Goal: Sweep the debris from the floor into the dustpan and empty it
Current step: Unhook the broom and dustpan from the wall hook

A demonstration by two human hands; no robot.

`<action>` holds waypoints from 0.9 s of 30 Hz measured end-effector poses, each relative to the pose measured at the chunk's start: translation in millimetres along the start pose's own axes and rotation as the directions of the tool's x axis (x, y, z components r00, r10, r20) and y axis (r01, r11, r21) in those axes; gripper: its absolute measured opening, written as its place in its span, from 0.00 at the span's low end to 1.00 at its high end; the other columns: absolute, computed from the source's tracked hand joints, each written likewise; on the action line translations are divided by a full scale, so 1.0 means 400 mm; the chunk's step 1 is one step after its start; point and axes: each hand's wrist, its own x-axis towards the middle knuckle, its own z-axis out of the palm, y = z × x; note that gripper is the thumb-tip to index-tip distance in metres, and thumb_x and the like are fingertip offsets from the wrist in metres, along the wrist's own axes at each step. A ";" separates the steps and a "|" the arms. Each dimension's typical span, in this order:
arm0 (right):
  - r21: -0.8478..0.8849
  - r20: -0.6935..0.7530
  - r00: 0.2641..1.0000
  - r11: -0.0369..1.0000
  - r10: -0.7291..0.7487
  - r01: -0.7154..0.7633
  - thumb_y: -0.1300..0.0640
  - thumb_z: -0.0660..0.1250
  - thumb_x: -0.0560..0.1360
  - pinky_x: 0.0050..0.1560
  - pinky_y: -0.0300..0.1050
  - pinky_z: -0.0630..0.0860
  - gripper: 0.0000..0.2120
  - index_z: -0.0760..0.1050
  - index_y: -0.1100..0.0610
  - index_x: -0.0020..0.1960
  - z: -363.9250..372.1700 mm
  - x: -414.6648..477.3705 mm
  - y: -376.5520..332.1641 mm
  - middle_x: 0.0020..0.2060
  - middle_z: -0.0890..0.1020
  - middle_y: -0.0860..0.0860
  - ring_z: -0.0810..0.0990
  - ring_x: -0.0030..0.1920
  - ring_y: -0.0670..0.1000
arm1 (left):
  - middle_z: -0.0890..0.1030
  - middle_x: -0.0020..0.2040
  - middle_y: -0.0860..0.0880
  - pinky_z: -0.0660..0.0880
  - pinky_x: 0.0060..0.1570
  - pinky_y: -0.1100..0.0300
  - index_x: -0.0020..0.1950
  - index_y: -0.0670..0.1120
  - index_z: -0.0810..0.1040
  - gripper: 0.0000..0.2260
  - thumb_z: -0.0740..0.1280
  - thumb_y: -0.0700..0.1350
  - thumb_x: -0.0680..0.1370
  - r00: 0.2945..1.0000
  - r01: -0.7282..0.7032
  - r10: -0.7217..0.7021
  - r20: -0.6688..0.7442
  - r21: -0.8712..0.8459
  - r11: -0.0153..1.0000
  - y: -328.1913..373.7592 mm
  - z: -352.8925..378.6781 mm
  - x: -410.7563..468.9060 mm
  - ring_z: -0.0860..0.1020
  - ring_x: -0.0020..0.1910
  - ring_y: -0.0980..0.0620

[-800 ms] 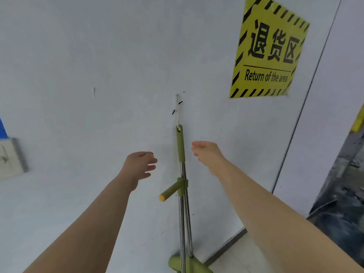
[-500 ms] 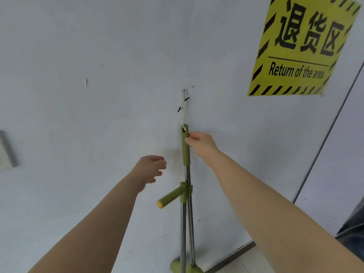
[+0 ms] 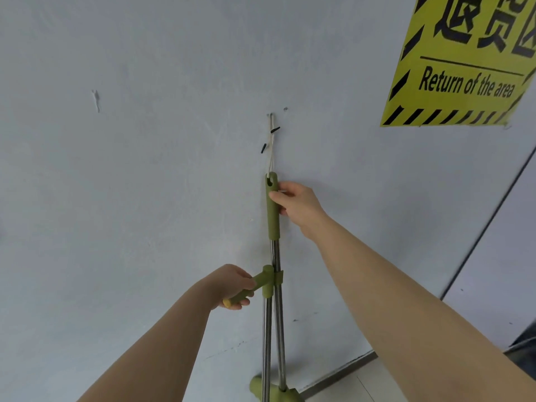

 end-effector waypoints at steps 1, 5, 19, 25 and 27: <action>-0.001 0.012 1.000 1.000 -0.008 0.008 0.58 0.68 0.76 0.60 0.50 0.78 0.08 0.77 0.48 0.52 -0.005 0.002 0.000 0.47 0.82 0.49 0.81 0.53 0.52 | 0.86 0.46 0.45 0.82 0.37 0.62 0.57 0.42 0.81 0.09 0.67 0.42 0.79 1.000 0.004 -0.005 -0.003 -0.016 1.000 0.001 0.001 0.003 0.83 0.36 0.52; -0.037 0.030 0.999 0.999 -0.024 0.025 0.55 0.65 0.77 0.62 0.50 0.76 0.10 0.75 0.47 0.58 -0.026 0.000 -0.018 0.52 0.80 0.53 0.80 0.55 0.53 | 0.86 0.43 0.46 0.80 0.34 0.64 0.51 0.43 0.82 0.04 0.68 0.40 0.78 1.000 -0.009 0.008 -0.021 -0.032 0.999 0.020 0.003 0.006 0.82 0.32 0.53; 0.314 0.118 0.978 0.941 -0.172 0.128 0.76 0.55 0.74 0.49 0.45 0.75 0.25 0.74 0.51 0.59 -0.074 0.009 -0.179 0.43 0.75 0.53 0.75 0.41 0.50 | 0.87 0.44 0.45 0.74 0.28 0.66 0.53 0.39 0.83 0.08 0.68 0.40 0.78 0.993 -0.122 0.121 -0.013 -0.062 0.991 0.112 -0.083 -0.070 0.81 0.31 0.55; 0.354 0.128 0.972 0.925 -0.197 0.140 0.78 0.54 0.73 0.42 0.45 0.75 0.26 0.72 0.54 0.61 -0.100 -0.024 -0.195 0.42 0.76 0.53 0.75 0.41 0.51 | 0.87 0.45 0.45 0.74 0.30 0.66 0.53 0.39 0.84 0.08 0.68 0.41 0.78 0.988 -0.153 0.154 0.004 -0.027 0.988 0.118 -0.082 -0.094 0.81 0.32 0.56; 0.423 0.128 0.973 0.898 -0.191 0.120 0.78 0.54 0.74 0.42 0.44 0.75 0.24 0.70 0.58 0.63 -0.113 -0.043 -0.180 0.42 0.77 0.53 0.76 0.41 0.51 | 0.87 0.45 0.46 0.75 0.30 0.66 0.53 0.39 0.84 0.09 0.68 0.41 0.78 0.988 -0.154 0.154 0.015 -0.016 0.988 0.112 -0.070 -0.097 0.81 0.32 0.56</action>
